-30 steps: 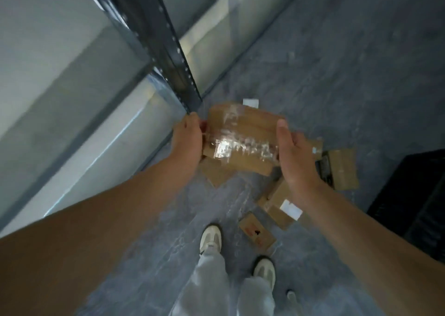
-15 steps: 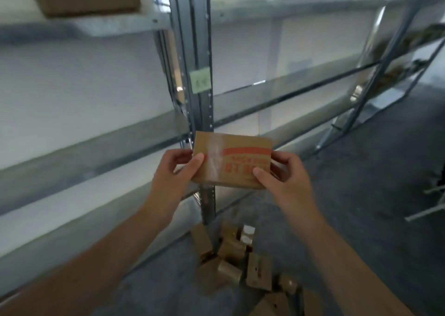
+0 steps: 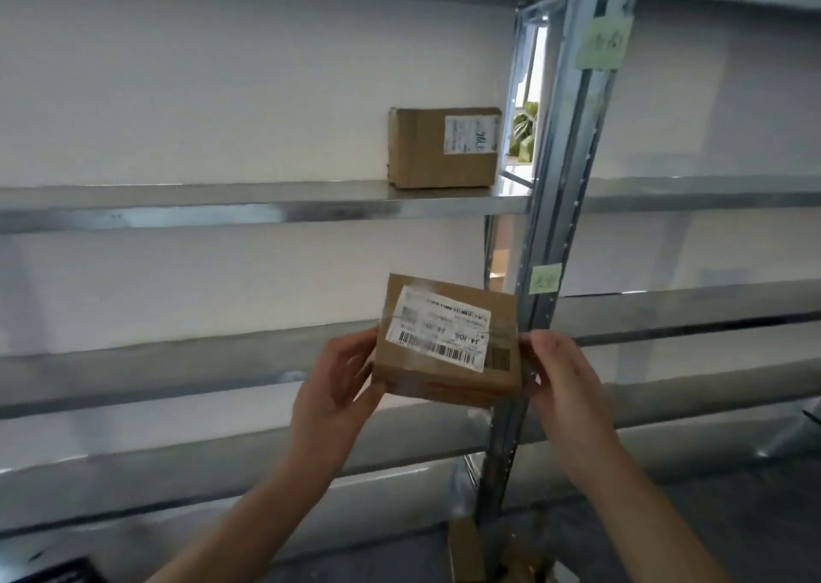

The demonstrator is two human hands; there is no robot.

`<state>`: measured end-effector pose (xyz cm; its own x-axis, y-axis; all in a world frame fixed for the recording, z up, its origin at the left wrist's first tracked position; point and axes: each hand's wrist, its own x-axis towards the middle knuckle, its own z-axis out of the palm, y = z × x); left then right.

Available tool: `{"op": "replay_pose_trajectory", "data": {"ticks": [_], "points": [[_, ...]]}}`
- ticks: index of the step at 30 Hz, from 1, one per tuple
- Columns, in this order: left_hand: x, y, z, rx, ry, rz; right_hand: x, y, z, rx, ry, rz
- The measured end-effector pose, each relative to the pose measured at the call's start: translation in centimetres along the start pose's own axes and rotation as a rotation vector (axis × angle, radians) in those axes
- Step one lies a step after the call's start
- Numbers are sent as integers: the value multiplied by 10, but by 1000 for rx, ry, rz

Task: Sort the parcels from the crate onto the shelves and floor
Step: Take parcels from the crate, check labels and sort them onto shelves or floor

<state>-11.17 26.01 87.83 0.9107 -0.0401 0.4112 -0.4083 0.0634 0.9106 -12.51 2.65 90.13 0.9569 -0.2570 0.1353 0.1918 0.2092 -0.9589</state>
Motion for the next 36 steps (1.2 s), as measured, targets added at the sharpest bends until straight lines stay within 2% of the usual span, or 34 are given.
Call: {"op": "replay_pose_trajectory", "data": {"ticks": [7,11,17,22,26,31,36], "points": [[-36,25,-118,-56,196,-95,-8,15,119,-35,-222,-7],[-56,33,-191,121,301,-97,-16,30,198,-55,-363,8],[-95,34,-287,171,401,-184,-41,58,335,34,-593,17],[-131,30,-357,334,626,-219,-76,95,444,183,-696,109],[-155,29,-399,193,714,-274,-118,127,516,154,-762,161],[-171,48,-460,53,867,-353,-139,151,583,-68,-1009,162],[-180,39,-511,105,968,-397,-139,171,646,-146,-1366,158]]}}
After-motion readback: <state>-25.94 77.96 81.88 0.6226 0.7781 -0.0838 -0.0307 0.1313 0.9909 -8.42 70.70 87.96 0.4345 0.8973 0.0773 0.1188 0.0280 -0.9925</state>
